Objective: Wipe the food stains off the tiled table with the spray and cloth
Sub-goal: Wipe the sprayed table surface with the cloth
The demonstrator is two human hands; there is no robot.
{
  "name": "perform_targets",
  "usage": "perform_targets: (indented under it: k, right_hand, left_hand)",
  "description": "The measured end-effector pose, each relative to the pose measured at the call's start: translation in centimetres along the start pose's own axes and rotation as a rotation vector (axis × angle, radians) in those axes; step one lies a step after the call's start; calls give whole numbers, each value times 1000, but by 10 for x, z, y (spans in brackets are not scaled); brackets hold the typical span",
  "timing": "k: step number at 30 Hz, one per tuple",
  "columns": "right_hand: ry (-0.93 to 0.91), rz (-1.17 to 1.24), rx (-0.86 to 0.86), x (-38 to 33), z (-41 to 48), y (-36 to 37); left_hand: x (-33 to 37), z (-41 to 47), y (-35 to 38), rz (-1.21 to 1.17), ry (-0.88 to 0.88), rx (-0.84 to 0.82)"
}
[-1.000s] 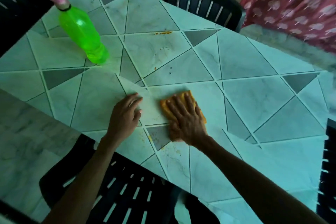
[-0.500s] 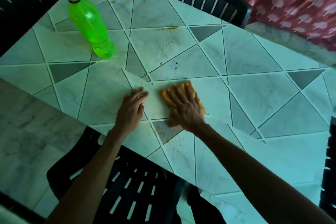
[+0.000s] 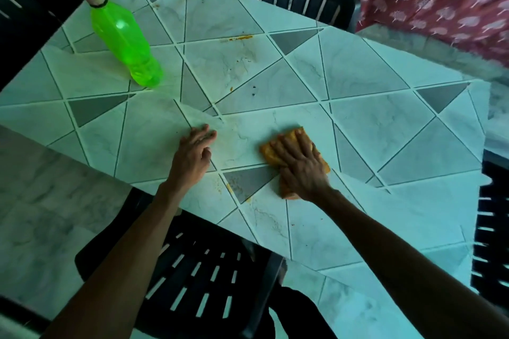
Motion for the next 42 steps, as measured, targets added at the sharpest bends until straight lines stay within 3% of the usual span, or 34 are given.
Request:
perform_targets:
  k: [5, 7, 12, 17, 27, 33, 38, 42]
  right_hand:
    - [-272, -23, -40, -19, -57, 11]
    - [-267, 3, -22, -2, -99, 6]
    - [178, 56, 102, 58, -184, -13]
    - [436, 31, 186, 32, -207, -2]
    - [399, 64, 122, -133, -91, 37]
    - [330, 61, 176, -128, -114, 33]
    - [659, 31, 267, -81, -207, 21]
    - [939, 49, 313, -20, -253, -4]
  left_hand:
    - [3, -1, -4, 10, 3, -25]
    - [3, -1, -4, 14, 8, -31]
    - [3, 2, -2, 17, -18, -54]
    - [3, 3, -4, -28, -5, -45]
    - [-2, 3, -9, 18, 153, -100]
    - [-3, -5, -10, 106, 150, -150]
    - [14, -15, 3, 179, 31, -217]
    - [50, -25, 18, 108, 235, -203]
Point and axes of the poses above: each hand's wrist, its own z-axis towards the middle knuckle, its own y-axis out of the palm, x = y × z, the point moved 3 cm from there along z, towards the middle knuckle, and after that the axes turned 12 degrees about x, right-handed, at the moved point
